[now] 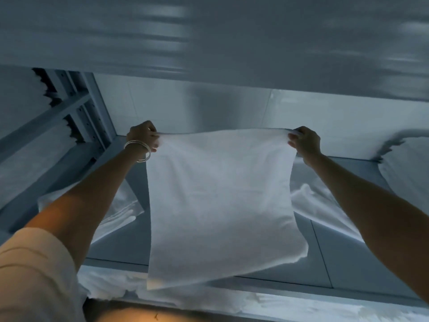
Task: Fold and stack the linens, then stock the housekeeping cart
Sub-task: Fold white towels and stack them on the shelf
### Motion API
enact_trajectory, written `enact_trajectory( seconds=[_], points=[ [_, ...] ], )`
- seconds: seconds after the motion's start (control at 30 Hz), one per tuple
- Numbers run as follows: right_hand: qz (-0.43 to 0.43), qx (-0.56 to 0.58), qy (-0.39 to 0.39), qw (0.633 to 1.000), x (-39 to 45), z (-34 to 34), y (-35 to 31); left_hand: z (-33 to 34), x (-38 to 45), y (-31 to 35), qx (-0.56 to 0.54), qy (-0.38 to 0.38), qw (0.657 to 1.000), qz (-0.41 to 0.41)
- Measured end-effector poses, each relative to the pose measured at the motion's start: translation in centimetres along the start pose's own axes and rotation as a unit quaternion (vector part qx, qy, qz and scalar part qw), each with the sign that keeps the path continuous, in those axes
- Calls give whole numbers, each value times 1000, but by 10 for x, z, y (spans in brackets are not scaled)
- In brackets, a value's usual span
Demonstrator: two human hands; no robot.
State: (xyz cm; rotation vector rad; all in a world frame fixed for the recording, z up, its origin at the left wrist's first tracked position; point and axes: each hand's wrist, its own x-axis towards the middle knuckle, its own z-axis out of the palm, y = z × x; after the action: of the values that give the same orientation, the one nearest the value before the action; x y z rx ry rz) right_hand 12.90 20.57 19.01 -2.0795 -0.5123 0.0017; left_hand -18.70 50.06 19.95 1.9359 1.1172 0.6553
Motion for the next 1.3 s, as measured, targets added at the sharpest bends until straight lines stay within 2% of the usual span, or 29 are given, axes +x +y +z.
enact_trajectory(
  seconds=[0.1, 0.17, 0.23, 0.3, 0.37, 0.43, 0.5, 0.57, 0.63, 0.67, 0.77, 0.83, 0.87, 0.97, 1.03, 1.07, 1.2, 1.23, 1.3],
  points=[
    [-63, -88, -68, 992, -37, -1, 26, 15, -24, -18, 21, -37, 999, -17],
    [-101, -129, -127, 978, -65, -4, 56, 28, -53, -46, 130, -99, 987, -1],
    [-160, -151, -142, 965, -87, -11, 89, 35, -82, -79, 276, -135, 951, 33],
    [-194, -174, -158, 953, -103, -19, 124, 37, -113, -108, 375, -130, 915, 79],
    [-202, -180, -234, 934, -118, -23, 164, 39, -144, -131, 427, -130, 882, 151],
    [-239, -202, -317, 895, -131, -21, 199, 44, -172, -152, 427, -185, 867, 177],
    [-255, -243, -374, 858, -145, -14, 222, 57, -191, -175, 442, -186, 850, 216],
    [-251, -265, -401, 840, -156, -6, 235, 68, -204, -185, 477, -201, 820, 246],
    [-264, -279, -380, 842, -157, -4, 227, 69, -204, -190, 487, -214, 805, 265],
    [-278, -271, -346, 854, -153, -4, 226, 66, -201, -191, 491, -214, 800, 271],
    [-269, -241, -267, 893, -146, -9, 211, 49, -195, -177, 461, -157, 813, 319],
    [-247, -243, -246, 905, -145, -12, 211, 40, -199, -169, 435, -118, 815, 364],
    [-246, -256, -250, 901, -146, -13, 216, 38, -205, -167, 411, -122, 821, 378],
    [-193, -298, -309, 882, -156, -20, 223, 48, -230, -176, 383, -236, 811, 373],
    [-144, -321, -351, 868, -162, -21, 221, 64, -242, -183, 385, -344, 799, 307],
    [-128, -322, -367, 864, -163, -20, 221, 69, -246, -186, 397, -373, 787, 290],
    [-106, -337, -388, 851, -162, -25, 215, 70, -238, -195, 341, -428, 802, 239],
    [-112, -347, -390, 846, -163, -27, 214, 70, -235, -197, 351, -449, 793, 217],
    [-145, -373, -401, 824, -167, -29, 210, 70, -233, -204, 373, -483, 757, 233]
  ],
)
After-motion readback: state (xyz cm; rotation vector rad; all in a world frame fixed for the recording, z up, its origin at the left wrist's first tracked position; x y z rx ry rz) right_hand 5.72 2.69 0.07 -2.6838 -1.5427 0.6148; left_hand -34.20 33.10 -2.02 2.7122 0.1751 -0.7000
